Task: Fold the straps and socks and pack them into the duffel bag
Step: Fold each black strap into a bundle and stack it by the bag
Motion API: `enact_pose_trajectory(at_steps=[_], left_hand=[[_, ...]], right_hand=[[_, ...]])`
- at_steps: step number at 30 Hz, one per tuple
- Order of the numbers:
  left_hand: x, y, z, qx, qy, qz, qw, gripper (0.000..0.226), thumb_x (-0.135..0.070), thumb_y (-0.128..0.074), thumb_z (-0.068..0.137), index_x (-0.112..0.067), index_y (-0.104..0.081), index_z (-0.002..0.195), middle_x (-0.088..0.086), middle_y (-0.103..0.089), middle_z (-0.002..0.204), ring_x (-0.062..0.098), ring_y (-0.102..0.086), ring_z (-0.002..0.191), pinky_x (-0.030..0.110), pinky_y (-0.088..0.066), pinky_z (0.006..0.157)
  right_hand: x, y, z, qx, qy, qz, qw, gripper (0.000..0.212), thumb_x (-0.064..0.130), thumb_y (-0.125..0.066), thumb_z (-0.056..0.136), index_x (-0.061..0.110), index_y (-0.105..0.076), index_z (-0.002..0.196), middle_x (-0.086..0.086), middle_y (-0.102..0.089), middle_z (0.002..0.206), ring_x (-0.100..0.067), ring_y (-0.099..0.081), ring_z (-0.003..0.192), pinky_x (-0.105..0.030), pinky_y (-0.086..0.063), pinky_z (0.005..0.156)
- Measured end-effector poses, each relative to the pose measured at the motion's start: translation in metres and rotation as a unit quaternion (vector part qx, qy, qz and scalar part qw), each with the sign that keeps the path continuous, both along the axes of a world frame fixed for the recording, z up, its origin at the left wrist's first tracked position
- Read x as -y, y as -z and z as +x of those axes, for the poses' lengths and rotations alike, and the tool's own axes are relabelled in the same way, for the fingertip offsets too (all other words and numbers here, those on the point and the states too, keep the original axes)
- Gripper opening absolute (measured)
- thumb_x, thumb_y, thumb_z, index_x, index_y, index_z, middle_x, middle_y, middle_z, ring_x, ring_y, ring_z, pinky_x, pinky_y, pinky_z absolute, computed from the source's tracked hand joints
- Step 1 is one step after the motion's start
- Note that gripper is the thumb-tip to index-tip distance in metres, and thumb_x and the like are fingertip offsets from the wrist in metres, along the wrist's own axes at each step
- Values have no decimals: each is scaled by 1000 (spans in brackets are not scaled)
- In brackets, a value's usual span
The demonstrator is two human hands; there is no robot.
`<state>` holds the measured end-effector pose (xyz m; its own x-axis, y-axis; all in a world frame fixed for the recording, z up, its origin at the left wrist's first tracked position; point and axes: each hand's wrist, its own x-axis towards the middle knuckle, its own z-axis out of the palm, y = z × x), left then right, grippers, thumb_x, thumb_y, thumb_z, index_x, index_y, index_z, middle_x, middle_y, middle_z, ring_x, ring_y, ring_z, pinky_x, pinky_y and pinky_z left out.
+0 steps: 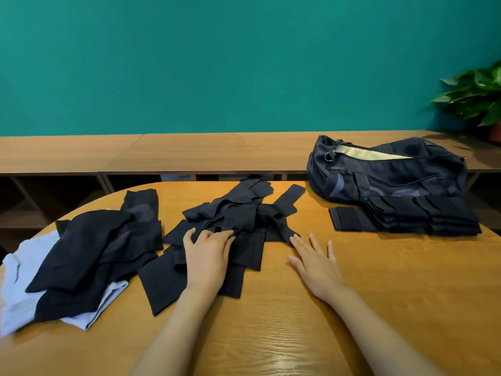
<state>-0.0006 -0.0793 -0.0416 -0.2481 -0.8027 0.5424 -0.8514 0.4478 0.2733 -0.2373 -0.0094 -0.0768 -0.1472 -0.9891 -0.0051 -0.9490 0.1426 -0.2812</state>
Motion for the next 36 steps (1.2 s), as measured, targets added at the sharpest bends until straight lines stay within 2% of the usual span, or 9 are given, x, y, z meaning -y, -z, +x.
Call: enact_pose_trajectory(at_steps=[4,7,9,13,17,21,25,30,36], left_hand=[[-31,-17,-35,-31,73,-30,996,36,-37,-41,99,-24,-69,116,-9,-71,90,12,-62,93,50,-23,113],[-54,-17,-58,104,113,122,981,69,-50,0,95,-28,-45,142,-10,-60,131,14,-42,134,54,12,116],[-57,-14,-59,152,131,138,970,79,-53,11,89,-28,-36,147,-10,-44,148,15,-27,144,54,24,110],[-51,-21,-31,112,78,145,980,47,-44,-23,104,-32,-33,148,-12,-37,151,9,-25,143,50,13,117],[-43,-14,14,107,-34,206,972,51,-46,-33,102,-29,-29,150,-6,-32,154,19,-27,142,51,-6,119],[-57,0,39,91,-74,213,970,54,-51,-31,101,-28,-30,150,-7,-34,152,18,-34,137,43,-21,116],[-84,8,44,59,-63,191,978,51,-49,-39,100,-31,-34,147,-12,-40,145,13,-38,130,36,-24,109],[-128,11,10,63,90,160,981,44,-44,-42,100,-38,-38,143,-19,-38,142,5,-36,124,27,-23,100],[-159,22,-56,91,192,137,967,38,-42,-42,101,-31,-54,135,-8,-46,135,11,-40,125,33,-28,100]], right_hand=[[-5,-1,-3,94,53,-61,992,51,46,-23,103,32,-26,152,6,-28,158,-11,-5,149,-41,7,120],[-11,5,-17,128,105,-78,983,43,29,-28,106,31,-32,149,-1,-34,156,-12,-11,149,-38,2,121],[-17,9,-27,141,123,-71,980,44,22,-29,106,35,-33,148,1,-35,156,-16,-13,149,-39,-1,122],[-28,2,-26,148,117,-86,978,42,23,-31,106,31,-37,147,6,-44,149,-12,-20,147,-36,1,120],[-36,-9,4,101,59,-125,985,44,43,-34,103,30,-41,145,10,-40,150,-10,-24,144,-38,-4,121],[-49,-16,34,-2,-113,-90,989,72,67,-2,91,39,-49,137,20,-42,145,-5,-25,140,-36,6,119],[-62,-19,30,-64,-64,-65,994,95,71,19,81,39,-51,136,21,-43,146,-5,-26,142,-46,14,118],[-78,-30,-9,-59,45,-1,997,57,52,-9,101,33,-44,143,13,-35,154,-11,-11,149,-50,12,119],[-105,-29,-42,-8,82,-28,996,48,48,-24,104,34,-34,149,14,-27,157,-12,-6,149,-45,9,119]])
